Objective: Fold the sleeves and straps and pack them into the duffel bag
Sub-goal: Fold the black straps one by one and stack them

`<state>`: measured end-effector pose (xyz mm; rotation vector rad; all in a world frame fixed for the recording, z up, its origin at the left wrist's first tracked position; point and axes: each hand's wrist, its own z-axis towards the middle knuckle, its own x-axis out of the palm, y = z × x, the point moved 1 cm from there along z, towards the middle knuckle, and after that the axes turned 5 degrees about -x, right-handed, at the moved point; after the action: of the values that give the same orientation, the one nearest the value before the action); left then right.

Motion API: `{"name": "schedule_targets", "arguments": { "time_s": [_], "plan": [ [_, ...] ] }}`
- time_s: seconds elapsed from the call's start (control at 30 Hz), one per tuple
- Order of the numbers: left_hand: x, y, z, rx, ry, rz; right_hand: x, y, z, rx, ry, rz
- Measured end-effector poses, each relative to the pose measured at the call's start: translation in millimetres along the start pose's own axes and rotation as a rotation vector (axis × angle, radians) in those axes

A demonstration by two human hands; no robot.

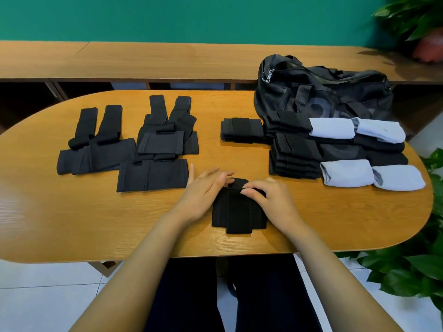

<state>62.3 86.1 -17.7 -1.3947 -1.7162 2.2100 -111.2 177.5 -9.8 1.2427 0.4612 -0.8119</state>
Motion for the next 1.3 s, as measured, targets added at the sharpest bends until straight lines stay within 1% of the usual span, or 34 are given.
{"name": "schedule_targets", "arguments": {
  "time_s": [0.07,0.13,0.2,0.4,0.5,0.57,0.7,0.83,0.97,1.07,1.3],
  "plan": [
    [-3,3,2,0.019,0.02,0.133,-2,-2,0,0.023,0.062,0.002],
    [-6,4,3,0.041,0.002,0.259,-2,-3,-1,0.04,0.112,-0.04],
    [-8,6,3,0.05,-0.01,0.326,-1,-4,-1,0.039,0.134,-0.093],
    [-5,10,-1,0.056,-0.017,0.39,9,-9,-2,0.0,0.127,-0.167],
    [-3,11,-6,0.086,-0.019,0.357,10,-10,-7,-0.035,0.097,-0.24],
    [-3,11,-14,0.116,-0.014,0.339,6,-9,-14,-0.09,0.097,-0.29],
    [-2,10,-34,0.198,0.019,0.378,3,-8,-31,-0.231,0.22,-0.385],
    [4,16,-49,0.191,0.062,0.45,7,-15,-41,-0.238,0.288,-0.441],
    [8,17,-52,0.195,0.02,0.495,9,-15,-41,-0.228,0.299,-0.454],
    [9,15,-52,0.203,-0.009,0.485,9,-14,-42,-0.238,0.285,-0.436],
    [8,16,-53,0.215,-0.061,0.424,10,-14,-45,-0.325,0.14,-0.465]
  ]
}}
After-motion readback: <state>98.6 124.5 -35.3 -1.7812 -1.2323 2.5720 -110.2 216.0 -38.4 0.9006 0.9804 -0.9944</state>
